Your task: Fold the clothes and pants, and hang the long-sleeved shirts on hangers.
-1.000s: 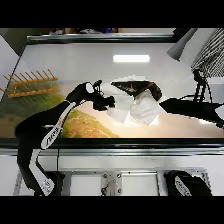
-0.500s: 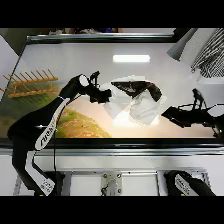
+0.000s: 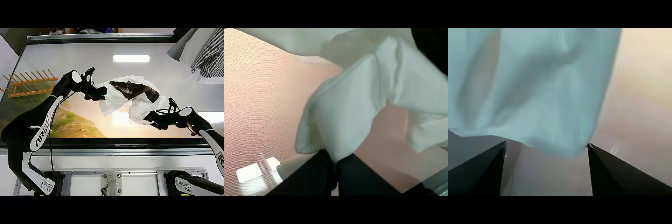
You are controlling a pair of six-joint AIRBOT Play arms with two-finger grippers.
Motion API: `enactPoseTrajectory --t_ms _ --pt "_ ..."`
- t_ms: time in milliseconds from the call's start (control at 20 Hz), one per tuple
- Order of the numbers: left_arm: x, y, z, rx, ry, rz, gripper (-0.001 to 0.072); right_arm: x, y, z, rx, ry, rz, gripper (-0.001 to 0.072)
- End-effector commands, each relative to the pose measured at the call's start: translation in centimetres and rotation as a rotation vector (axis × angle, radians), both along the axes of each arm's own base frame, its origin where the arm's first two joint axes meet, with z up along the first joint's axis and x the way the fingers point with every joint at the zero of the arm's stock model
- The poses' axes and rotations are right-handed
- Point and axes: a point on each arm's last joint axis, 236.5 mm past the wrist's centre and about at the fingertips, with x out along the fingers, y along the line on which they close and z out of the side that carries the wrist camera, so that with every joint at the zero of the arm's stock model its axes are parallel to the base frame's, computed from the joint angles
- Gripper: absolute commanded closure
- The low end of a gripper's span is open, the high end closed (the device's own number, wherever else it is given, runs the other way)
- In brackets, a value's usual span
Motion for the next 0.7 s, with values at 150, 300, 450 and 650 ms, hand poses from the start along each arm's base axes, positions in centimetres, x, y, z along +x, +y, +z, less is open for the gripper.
enactPoseTrajectory --t_ms 150,300,450,650 --pt "0.2 0.1 0.1 0.0 -0.007 0.004 0.0698 1.7 2.1 -0.6 -0.033 -0.067 -0.021 0.0374" --pt "0.2 0.2 0.1 -0.001 -0.007 0.005 0.0698 2.1 1.9 -0.5 -0.04 -0.083 -0.031 0.0705" --pt "1.5 2.0 3.7 -0.018 -0.035 0.011 0.0698 4.6 0.9 5.2 -0.046 -0.247 0.059 0.0706" --pt "3.7 6.5 21.8 -0.124 -0.352 0.067 0.0698 7.3 -3.6 25.8 -0.068 -0.638 0.105 0.0706"
